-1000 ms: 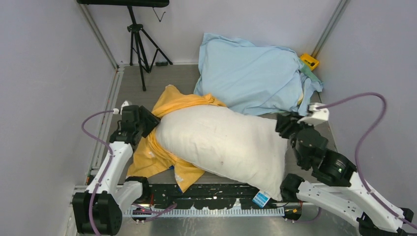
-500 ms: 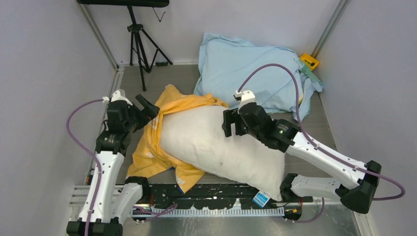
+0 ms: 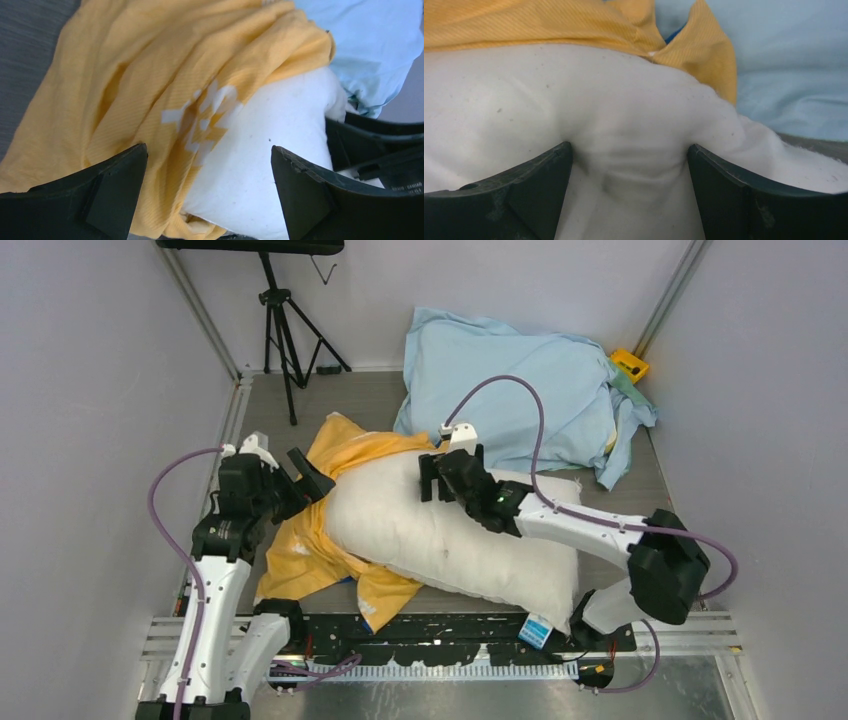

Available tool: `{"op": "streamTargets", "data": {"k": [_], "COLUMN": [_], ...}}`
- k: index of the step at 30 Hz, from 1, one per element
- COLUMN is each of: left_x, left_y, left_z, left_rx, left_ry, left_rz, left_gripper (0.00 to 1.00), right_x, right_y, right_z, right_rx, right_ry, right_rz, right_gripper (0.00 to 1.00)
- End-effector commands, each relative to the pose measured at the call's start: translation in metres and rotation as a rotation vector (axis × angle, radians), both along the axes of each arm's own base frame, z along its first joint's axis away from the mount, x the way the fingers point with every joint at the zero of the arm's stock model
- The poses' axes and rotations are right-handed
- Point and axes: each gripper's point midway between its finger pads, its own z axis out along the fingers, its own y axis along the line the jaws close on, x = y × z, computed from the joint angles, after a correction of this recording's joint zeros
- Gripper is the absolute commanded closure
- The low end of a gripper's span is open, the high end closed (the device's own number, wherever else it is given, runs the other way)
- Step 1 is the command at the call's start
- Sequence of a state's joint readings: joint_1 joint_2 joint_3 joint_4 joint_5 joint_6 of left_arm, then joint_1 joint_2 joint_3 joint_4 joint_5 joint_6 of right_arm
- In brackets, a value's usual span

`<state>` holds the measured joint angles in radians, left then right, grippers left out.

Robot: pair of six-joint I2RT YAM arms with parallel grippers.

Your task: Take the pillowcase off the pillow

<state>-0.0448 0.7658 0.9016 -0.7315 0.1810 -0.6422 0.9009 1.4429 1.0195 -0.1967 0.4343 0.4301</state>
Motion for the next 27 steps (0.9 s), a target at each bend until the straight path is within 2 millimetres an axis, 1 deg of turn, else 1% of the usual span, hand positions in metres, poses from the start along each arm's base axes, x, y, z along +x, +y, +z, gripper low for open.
{"op": "streamTargets", "data": {"k": [1, 5, 8, 10, 13, 15, 16, 17, 18, 19, 21, 23, 27], "left_x": [-0.013, -0.013, -0.014, -0.014, -0.015, -0.015, -0.015, -0.015, -0.015, -0.016, -0.017, -0.021, -0.029], "left_y": [-0.007, -0.001, 0.003, 0.005, 0.008, 0.01, 0.01, 0.01, 0.01, 0.01, 0.012, 0.014, 0.02], "left_z": [-0.014, -0.011, -0.012, -0.014, -0.018, -0.02, -0.02, -0.021, -0.022, -0.022, -0.022, -0.019, -0.011], "left_rx": [-0.002, 0.036, 0.059, 0.072, 0.092, 0.099, 0.1, 0.099, 0.099, 0.098, 0.101, 0.11, 0.134], "left_ry": [0.028, 0.006, 0.01, 0.016, 0.028, 0.037, 0.041, 0.045, 0.05, 0.054, 0.063, 0.07, 0.053], "left_rz": [-0.06, -0.045, -0.039, -0.036, -0.032, -0.028, -0.028, -0.027, -0.025, -0.02, -0.013, -0.007, 0.013], "left_gripper": [0.04, 0.03, 0.03, 0.03, 0.02, 0.02, 0.02, 0.02, 0.02, 0.02, 0.02, 0.02, 0.02], "right_x": [0.054, 0.074, 0.092, 0.1, 0.106, 0.104, 0.101, 0.097, 0.095, 0.092, 0.085, 0.081, 0.065], "right_y": [0.025, 0.053, 0.067, 0.079, 0.093, 0.1, 0.102, 0.102, 0.102, 0.099, 0.086, 0.072, 0.05], "right_z": [-0.019, -0.059, -0.089, -0.098, -0.105, -0.11, -0.11, -0.106, -0.092, -0.083, -0.066, -0.055, -0.045], "right_rx": [0.087, 0.082, 0.004, -0.001, -0.006, -0.017, -0.01, 0.006, 0.046, 0.069, 0.089, 0.069, -0.002], "right_ry": [-0.221, -0.208, -0.158, -0.155, -0.145, -0.123, -0.118, -0.129, -0.165, -0.193, -0.223, -0.223, -0.151], "right_rz": [-0.073, -0.053, -0.08, -0.069, -0.046, -0.009, 0.003, 0.013, 0.016, 0.008, -0.013, -0.039, -0.052], "right_gripper": [0.1, 0.1, 0.1, 0.1, 0.1, 0.1, 0.1, 0.1, 0.1, 0.1, 0.1, 0.1, 0.1]}}
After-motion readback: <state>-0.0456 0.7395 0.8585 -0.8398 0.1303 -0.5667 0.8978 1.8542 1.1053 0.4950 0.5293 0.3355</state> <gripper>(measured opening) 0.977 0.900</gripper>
